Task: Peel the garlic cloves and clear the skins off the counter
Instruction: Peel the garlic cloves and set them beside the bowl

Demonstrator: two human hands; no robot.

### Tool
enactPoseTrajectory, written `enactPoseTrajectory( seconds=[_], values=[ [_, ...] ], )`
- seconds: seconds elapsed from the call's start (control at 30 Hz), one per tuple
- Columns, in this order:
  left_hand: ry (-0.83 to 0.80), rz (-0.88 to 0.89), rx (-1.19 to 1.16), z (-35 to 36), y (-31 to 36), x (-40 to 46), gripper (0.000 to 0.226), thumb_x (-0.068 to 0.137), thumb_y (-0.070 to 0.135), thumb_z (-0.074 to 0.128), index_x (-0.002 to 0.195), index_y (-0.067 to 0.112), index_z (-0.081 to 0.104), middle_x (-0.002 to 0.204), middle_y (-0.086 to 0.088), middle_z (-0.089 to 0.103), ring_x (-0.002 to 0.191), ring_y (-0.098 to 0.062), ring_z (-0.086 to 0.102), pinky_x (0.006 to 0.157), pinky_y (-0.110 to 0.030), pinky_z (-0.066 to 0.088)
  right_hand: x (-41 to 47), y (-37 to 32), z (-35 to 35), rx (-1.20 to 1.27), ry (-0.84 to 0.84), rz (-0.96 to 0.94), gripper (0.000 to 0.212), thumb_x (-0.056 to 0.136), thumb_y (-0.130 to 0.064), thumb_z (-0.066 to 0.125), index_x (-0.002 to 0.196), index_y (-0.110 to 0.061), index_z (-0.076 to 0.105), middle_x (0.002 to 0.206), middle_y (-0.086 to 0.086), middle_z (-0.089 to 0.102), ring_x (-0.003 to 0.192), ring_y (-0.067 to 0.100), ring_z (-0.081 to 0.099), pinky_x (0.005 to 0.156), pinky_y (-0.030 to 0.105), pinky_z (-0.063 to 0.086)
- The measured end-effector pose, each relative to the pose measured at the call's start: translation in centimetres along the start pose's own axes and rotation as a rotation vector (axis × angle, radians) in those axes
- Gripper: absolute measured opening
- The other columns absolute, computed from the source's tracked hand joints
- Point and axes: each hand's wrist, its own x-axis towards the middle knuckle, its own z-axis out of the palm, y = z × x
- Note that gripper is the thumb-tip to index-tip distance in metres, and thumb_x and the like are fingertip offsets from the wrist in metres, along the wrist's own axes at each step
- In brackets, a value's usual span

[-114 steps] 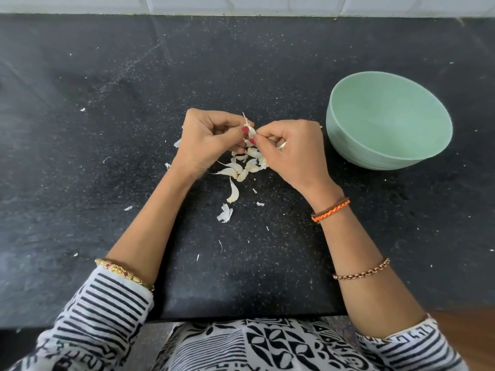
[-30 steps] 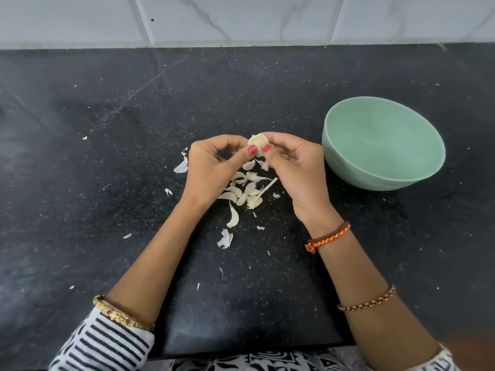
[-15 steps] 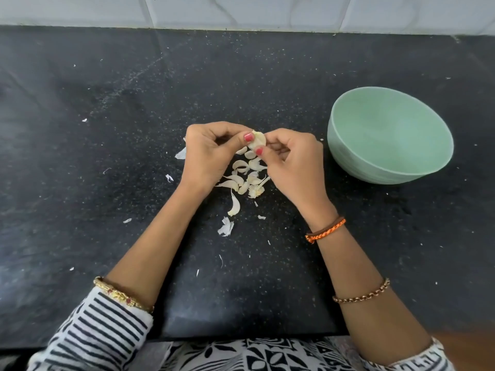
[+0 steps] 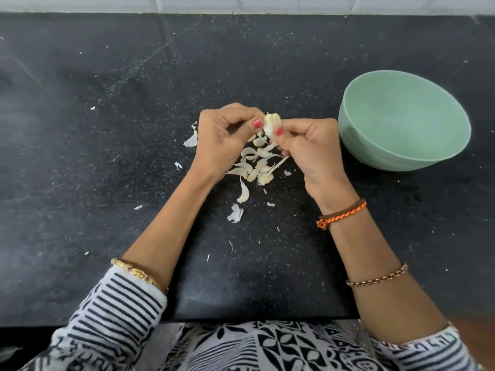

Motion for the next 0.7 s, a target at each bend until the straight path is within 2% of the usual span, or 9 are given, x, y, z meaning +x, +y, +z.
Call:
enactPoseTrajectory(
  seconds=[0.07, 0.17, 0.3, 0.4, 0.5, 0.57, 0.7],
  values=[
    [0.041, -0.062, -0.094, 0.1, 0.0, 0.0, 0.013, 0.084, 0.012, 0.060, 0.085, 0.007, 0.072, 0.072, 0.015, 0.067, 0.070, -0.003, 0.059, 0.069, -0.020, 0.045, -0.1, 0.1, 0.1, 0.005, 0.017, -0.024, 0.013, 0.083, 0.000, 0.064, 0.094, -0.004, 0.070, 0.068, -0.005, 0.065, 0.057, -0.006, 0.060, 0.054, 0.007, 0.043],
    [0.112, -0.191, -0.169, 0.0, 0.3, 0.2, 0.016, 0.087, 0.009, 0.052, 0.083, 0.011, 0.068, 0.068, 0.011, 0.067, 0.068, -0.002, 0.058, 0.065, -0.017, 0.044, 0.0, 0.1, 0.0, 0.027, 0.055, 0.006, 0.015, 0.084, -0.004, 0.065, 0.099, -0.002, 0.069, 0.072, -0.004, 0.067, 0.059, -0.006, 0.061, 0.055, 0.009, 0.044],
    [0.128, -0.276, -0.145, 0.0, 0.5, 0.3, 0.026, 0.090, 0.008, 0.044, 0.082, 0.013, 0.068, 0.066, 0.010, 0.065, 0.060, -0.003, 0.049, 0.058, -0.012, 0.040, 0.1, 0.0, -0.2, -0.010, 0.059, -0.014, 0.016, 0.084, -0.005, 0.065, 0.087, -0.021, 0.068, 0.066, -0.006, 0.067, 0.058, -0.004, 0.059, 0.055, 0.012, 0.045],
    [0.080, -0.223, -0.098, 0.3, 0.9, 0.1, 0.018, 0.092, 0.014, 0.050, 0.088, 0.013, 0.068, 0.073, 0.011, 0.067, 0.069, 0.000, 0.059, 0.064, -0.012, 0.043, 0.1, 0.2, 0.0, -0.079, 0.037, -0.054, 0.015, 0.084, -0.004, 0.065, 0.091, -0.016, 0.069, 0.065, -0.004, 0.067, 0.058, -0.002, 0.060, 0.059, 0.014, 0.046],
    [-0.009, -0.133, -0.077, 0.3, 1.0, -0.2, 0.013, 0.088, 0.012, 0.058, 0.094, 0.019, 0.067, 0.078, 0.014, 0.070, 0.080, -0.004, 0.064, 0.076, -0.019, 0.049, 0.2, 0.5, 0.0, -0.137, 0.010, -0.098, 0.011, 0.082, -0.009, 0.069, 0.092, -0.015, 0.071, 0.071, -0.003, 0.069, 0.066, 0.002, 0.065, 0.065, 0.018, 0.050],
    [-0.027, -0.116, -0.064, 0.3, 0.9, -0.2, 0.012, 0.084, 0.012, 0.062, 0.092, 0.020, 0.067, 0.076, 0.015, 0.070, 0.077, -0.005, 0.063, 0.075, -0.021, 0.050, 0.2, 0.7, -0.1, -0.163, 0.013, -0.137, 0.011, 0.081, -0.010, 0.070, 0.091, -0.012, 0.072, 0.077, -0.004, 0.070, 0.072, 0.004, 0.067, 0.069, 0.018, 0.052],
    [0.016, -0.121, 0.004, 0.3, 0.8, -0.1, 0.008, 0.079, 0.013, 0.066, 0.079, 0.021, 0.069, 0.070, 0.014, 0.069, 0.073, -0.011, 0.063, 0.071, -0.026, 0.053, 0.4, 1.2, 0.1, -0.217, 0.057, -0.173, 0.010, 0.078, -0.007, 0.073, 0.088, -0.012, 0.073, 0.075, -0.009, 0.068, 0.069, 0.001, 0.066, 0.067, 0.017, 0.052]
  ],
)
